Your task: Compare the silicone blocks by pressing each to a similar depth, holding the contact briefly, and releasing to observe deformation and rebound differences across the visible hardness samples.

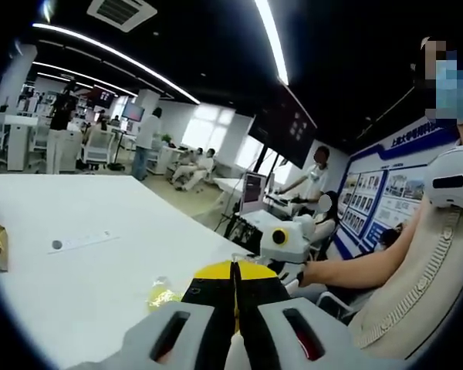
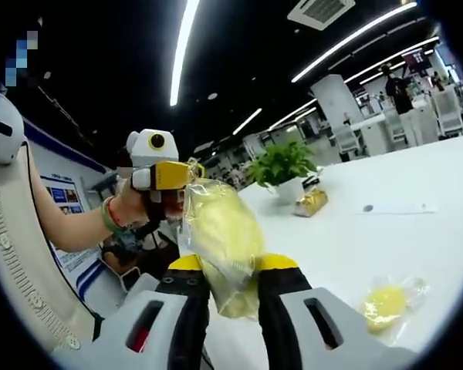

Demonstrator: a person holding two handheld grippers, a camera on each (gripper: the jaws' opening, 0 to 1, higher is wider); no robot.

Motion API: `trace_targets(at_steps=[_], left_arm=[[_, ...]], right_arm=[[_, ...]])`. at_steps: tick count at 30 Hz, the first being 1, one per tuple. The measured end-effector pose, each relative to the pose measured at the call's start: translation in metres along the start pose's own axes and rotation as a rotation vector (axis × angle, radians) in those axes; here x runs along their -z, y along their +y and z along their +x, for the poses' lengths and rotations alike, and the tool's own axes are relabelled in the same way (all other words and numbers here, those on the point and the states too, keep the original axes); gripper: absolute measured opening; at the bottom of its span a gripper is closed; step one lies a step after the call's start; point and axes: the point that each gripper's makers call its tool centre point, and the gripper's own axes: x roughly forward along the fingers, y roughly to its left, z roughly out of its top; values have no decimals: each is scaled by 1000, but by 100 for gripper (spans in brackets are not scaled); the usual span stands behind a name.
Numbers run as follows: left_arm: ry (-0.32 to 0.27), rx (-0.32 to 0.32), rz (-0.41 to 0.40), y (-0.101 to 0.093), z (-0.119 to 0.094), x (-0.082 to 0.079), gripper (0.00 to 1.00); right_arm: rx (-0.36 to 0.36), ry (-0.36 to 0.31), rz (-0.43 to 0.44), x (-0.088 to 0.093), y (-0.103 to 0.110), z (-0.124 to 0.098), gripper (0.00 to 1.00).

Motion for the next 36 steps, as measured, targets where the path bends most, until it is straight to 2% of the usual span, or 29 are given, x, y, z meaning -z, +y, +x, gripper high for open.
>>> trace_targets(at_steps=[22,33,36], left_arm=[[6,8,-17,0,-2,5,0],[7,23,-53,-3,-5,11,0],[7,13,-67,1,-8,15,0]], right_arm=[[16,12,-18,4,-3,3,28],[33,18,-15,10,-4,9,34],[53,23,-13,13,-7,10,39]])
